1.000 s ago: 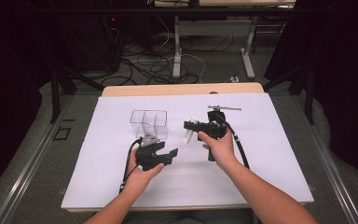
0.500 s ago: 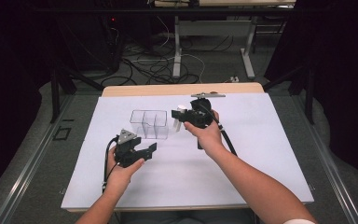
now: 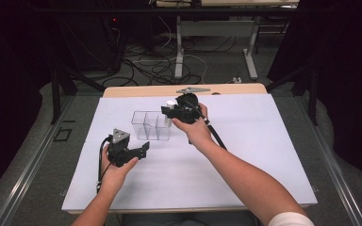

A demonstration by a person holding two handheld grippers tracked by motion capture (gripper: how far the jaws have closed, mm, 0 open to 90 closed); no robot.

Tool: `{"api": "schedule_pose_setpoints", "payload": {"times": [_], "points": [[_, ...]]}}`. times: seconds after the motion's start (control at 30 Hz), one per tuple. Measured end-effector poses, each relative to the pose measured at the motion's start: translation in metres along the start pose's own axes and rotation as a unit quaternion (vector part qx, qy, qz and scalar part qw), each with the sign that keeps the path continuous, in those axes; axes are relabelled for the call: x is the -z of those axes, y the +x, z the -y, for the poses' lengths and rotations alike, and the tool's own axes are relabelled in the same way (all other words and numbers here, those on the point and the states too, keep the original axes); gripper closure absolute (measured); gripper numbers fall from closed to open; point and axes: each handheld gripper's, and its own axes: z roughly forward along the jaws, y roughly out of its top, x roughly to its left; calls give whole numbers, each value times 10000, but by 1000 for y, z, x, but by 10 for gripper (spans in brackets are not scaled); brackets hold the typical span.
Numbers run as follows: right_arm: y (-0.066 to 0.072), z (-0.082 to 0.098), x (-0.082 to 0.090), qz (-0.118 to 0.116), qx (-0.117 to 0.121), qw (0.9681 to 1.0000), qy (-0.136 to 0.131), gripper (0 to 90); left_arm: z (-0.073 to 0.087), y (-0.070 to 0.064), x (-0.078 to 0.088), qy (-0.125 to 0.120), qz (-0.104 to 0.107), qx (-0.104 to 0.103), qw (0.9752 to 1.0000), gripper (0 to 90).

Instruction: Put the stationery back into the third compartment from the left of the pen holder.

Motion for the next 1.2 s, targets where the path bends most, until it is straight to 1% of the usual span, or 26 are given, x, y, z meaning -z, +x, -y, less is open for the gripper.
{"api": "schedule_pose_setpoints", "payload": {"times": [0.07, 0.1, 0.17, 0.23, 0.33, 0.4, 0.57, 0.7, 0.73, 0.83, 0.87, 0.93, 1.0, 1.1, 1.2], "points": [[3, -3, -4, 19, -14, 10000, 18, 659, 0, 3, -1, -15, 25, 54, 10000, 110], [4, -4, -7, 38, 7, 10000, 4, 659, 1, 4, -1, 3, 23, 44, 10000, 92], [6, -6, -10, 72, 62, 10000, 7, 659, 1, 5, -2, -12, 8, 142, 9999, 65], [7, -7, -15, 121, 100, 9999, -8, 659, 3, 6, -4, -46, 38, 261, 9996, 35], [10, -9, -21, 177, 187, 9997, 2, 659, 4, 7, -5, 22, 83, 299, 9995, 20], [11, -9, -25, 192, 226, 9996, 8, 659, 5, 6, -6, 2, 92, 310, 9995, 7], [13, -6, -36, 253, 406, 9988, 60, 658, 7, 6, -8, -16, 93, 305, 9995, 3], [11, -2, -44, 348, 563, 9976, 200, 659, 8, 7, -9, -9, 121, 394, 9992, 3], [10, -1, -45, 354, 570, 9975, 222, 659, 9, 7, -9, -66, 132, 412, 9990, 3], [10, 1, -50, 412, 630, 9968, 252, 659, 9, 7, -9, -35, 135, 371, 9992, 3], [10, 2, -52, 429, 683, 9964, 259, 658, 9, 7, -9, -38, 134, 360, 9993, 3], [10, 3, -54, 452, 705, 9961, 283, 659, 9, 7, -9, -30, 125, 327, 9994, 3], [10, 5, -56, 468, 707, 9959, 302, 658, 9, 6, -9, -60, 136, 335, 9993, 3], [10, 7, -60, 532, 746, 9952, 334, 658, 9, 6, -9, -60, 141, 345, 9993, 3], [9, 9, -63, 560, 732, 9952, 326, 659, 9, 7, -8, -34, 153, 350, 9993, 3]]}}
